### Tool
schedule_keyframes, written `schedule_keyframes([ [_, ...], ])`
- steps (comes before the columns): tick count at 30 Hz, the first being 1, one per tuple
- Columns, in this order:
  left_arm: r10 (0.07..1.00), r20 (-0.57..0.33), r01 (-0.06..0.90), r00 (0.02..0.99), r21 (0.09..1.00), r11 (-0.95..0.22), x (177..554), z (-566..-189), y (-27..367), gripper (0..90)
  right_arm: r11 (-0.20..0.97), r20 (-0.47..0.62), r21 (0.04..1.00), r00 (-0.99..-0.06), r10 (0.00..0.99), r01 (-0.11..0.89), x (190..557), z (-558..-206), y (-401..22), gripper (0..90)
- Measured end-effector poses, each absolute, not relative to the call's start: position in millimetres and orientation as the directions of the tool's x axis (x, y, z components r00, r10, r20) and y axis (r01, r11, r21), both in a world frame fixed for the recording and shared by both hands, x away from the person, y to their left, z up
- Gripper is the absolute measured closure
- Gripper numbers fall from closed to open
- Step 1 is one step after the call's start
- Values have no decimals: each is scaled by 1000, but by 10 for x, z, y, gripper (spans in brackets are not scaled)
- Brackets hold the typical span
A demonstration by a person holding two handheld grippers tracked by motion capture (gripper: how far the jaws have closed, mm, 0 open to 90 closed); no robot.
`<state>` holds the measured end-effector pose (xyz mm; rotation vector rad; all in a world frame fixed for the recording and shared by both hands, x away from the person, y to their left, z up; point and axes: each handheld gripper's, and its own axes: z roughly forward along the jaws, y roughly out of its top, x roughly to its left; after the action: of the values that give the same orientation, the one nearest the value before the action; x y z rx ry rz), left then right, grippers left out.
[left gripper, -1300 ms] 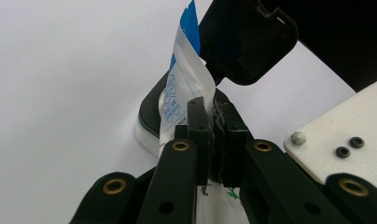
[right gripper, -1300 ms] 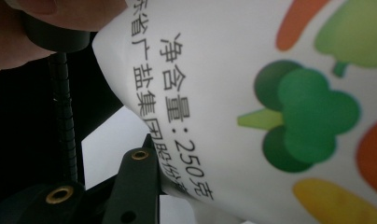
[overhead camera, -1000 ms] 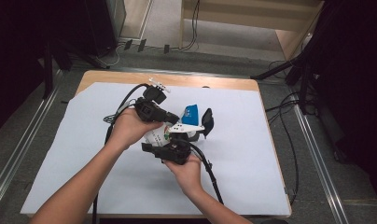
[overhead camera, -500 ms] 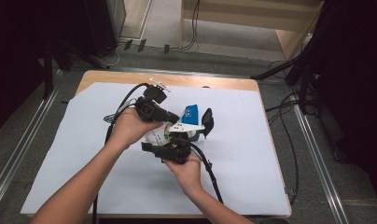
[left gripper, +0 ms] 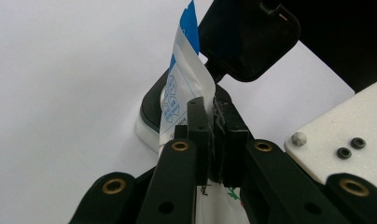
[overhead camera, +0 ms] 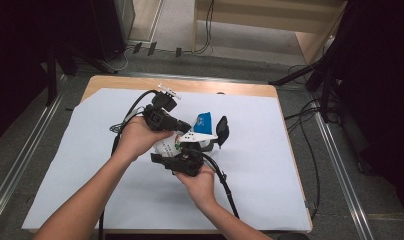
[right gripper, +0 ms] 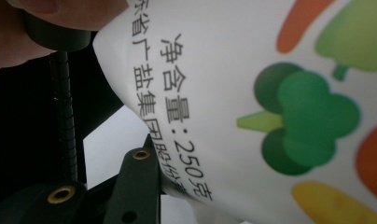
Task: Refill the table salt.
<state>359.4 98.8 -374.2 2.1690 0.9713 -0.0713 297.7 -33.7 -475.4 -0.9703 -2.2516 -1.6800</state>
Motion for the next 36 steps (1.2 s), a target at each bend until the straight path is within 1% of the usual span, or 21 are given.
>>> schedule_keyframes([
  [10, 620, -315, 653, 719, 611, -447, 3589, -3743, 989, 867, 152, 493, 797, -775, 395, 585, 2980, -4760, -336, 667],
  [16, 616, -334, 661, 714, 612, -435, 3604, -3744, 994, 866, 150, 491, 798, -775, 397, 583, 2985, -4758, -336, 667],
  [32, 615, -330, 660, 716, 607, -443, 3621, -3686, 1006, 868, 144, 490, 804, -780, 389, 577, 2986, -4725, -334, 659],
  [36, 620, -331, 665, 711, 602, -442, 3619, -3684, 996, 868, 139, 503, 797, -774, 386, 588, 2985, -4727, -329, 661],
])
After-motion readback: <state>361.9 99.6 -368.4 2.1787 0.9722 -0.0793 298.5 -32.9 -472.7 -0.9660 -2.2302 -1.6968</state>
